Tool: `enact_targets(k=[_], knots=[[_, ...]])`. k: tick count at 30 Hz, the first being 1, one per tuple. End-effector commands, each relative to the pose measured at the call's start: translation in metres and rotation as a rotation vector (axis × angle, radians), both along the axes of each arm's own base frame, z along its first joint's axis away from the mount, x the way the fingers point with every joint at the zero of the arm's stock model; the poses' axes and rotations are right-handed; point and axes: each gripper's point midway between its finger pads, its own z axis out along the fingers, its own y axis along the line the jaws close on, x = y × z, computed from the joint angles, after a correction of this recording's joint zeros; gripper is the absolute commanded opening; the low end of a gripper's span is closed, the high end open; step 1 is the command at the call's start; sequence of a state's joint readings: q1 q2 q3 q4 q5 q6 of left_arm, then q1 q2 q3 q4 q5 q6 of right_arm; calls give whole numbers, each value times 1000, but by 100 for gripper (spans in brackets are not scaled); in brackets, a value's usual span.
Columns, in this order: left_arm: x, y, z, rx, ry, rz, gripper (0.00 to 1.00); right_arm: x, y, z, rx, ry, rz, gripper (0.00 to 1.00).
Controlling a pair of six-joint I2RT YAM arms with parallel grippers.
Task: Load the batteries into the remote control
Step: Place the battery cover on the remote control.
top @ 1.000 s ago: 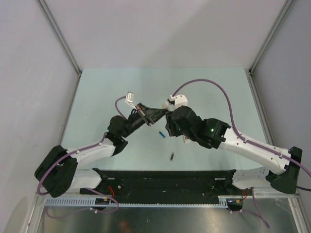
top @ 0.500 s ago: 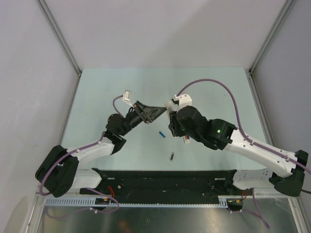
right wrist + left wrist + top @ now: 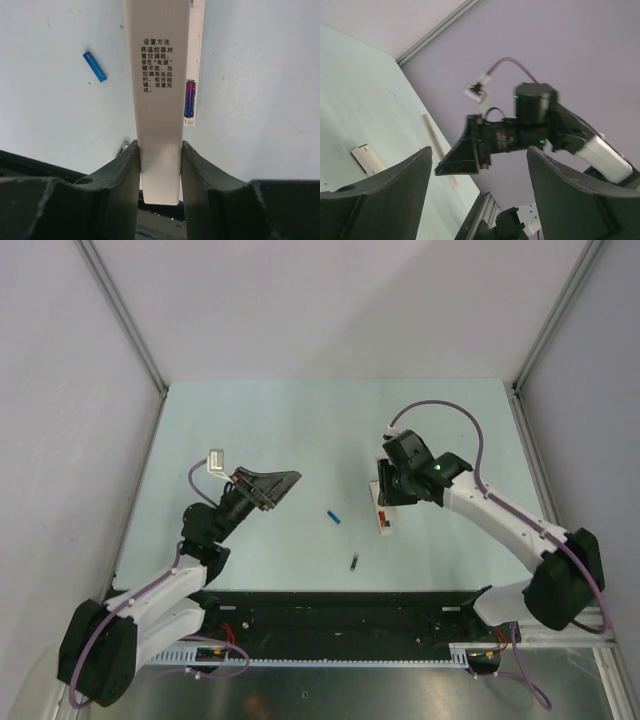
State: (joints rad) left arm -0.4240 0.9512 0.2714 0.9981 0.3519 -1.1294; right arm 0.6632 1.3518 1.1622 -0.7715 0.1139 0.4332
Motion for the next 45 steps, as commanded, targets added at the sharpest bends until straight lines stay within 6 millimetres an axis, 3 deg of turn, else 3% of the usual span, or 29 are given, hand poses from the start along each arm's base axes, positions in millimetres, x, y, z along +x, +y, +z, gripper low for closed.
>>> enact_targets(k=[1,8,17,22,33,45], knots=[[-17,7,4,-6,-30,-20,80,-2,13,-23,90,156,81,4],[-29,7,-12,27,-5,-57,80,-4,10,-54,30,300,120,0],[-37,2,-28,57,14,-79,80,-1,2,-69,-52,340,153,0],[-36,2,-31,70,17,-73,80,11,-9,-88,-124,352,127,0],[-35,0,-36,89,29,-74,80,27,-8,-92,-117,345,90,0],[-36,-2,-40,104,32,-77,80,36,-10,-97,-140,338,62,8]])
